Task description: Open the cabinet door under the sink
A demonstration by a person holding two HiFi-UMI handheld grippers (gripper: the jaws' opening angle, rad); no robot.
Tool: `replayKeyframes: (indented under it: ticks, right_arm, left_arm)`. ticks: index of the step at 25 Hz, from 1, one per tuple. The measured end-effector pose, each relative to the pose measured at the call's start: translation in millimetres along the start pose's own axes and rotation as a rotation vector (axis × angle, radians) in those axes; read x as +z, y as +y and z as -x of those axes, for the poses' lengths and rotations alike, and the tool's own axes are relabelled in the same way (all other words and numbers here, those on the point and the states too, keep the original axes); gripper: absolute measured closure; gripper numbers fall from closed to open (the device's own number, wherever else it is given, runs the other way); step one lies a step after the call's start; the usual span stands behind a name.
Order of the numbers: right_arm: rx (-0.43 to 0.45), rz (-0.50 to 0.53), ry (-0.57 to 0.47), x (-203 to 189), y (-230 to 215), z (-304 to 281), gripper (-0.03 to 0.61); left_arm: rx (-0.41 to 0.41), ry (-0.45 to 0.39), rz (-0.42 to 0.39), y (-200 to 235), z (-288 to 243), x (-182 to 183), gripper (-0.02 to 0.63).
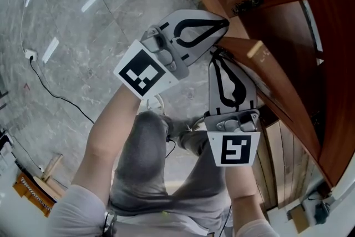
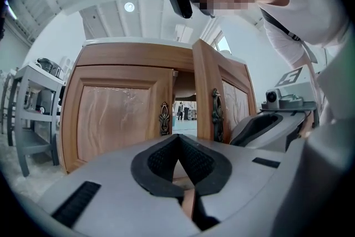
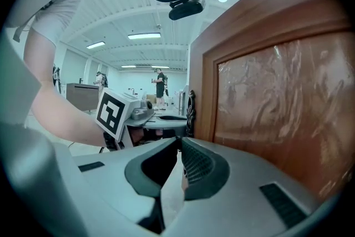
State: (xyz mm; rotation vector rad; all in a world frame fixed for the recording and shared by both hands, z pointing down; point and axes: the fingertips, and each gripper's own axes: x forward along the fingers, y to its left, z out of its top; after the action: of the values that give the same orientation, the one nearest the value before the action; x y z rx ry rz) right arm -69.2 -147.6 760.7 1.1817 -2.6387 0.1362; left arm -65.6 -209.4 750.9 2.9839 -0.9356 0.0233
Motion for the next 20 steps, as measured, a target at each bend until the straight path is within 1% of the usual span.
replayKeyframes:
  ticks: [3,9,14,17,20]
  right_arm:
    - [0.013,0.002,0.008,-0.8,4.2,3.2,0.529]
    - [0.043,-0.003,0.025,-0.2,14.5,9.5,0.529]
    - [0.059,-0.01,0.049,-2.4,24.0,15.9,0.529]
    - [0.066,-0.014,0.057,-4.1,30.2,19.9,0.529]
    - [0.075,-0.015,0.066,-6.4,37.7,25.5,0.529]
  left_arm:
    - [-0.016,0.017,-0.01,-3.8,4.1,-0.2,0.604]
    - [-0.009,0.047,0.009,-11.1,14.8,1.0,0.604]
    - [-0.012,0.075,0.005,-18.4,25.1,1.0,0.604]
    - [0.0,0.085,0.016,-22.4,31.7,0.4,0.606]
    - [-0.005,0.094,0.018,-29.1,39.0,-0.2,0.606]
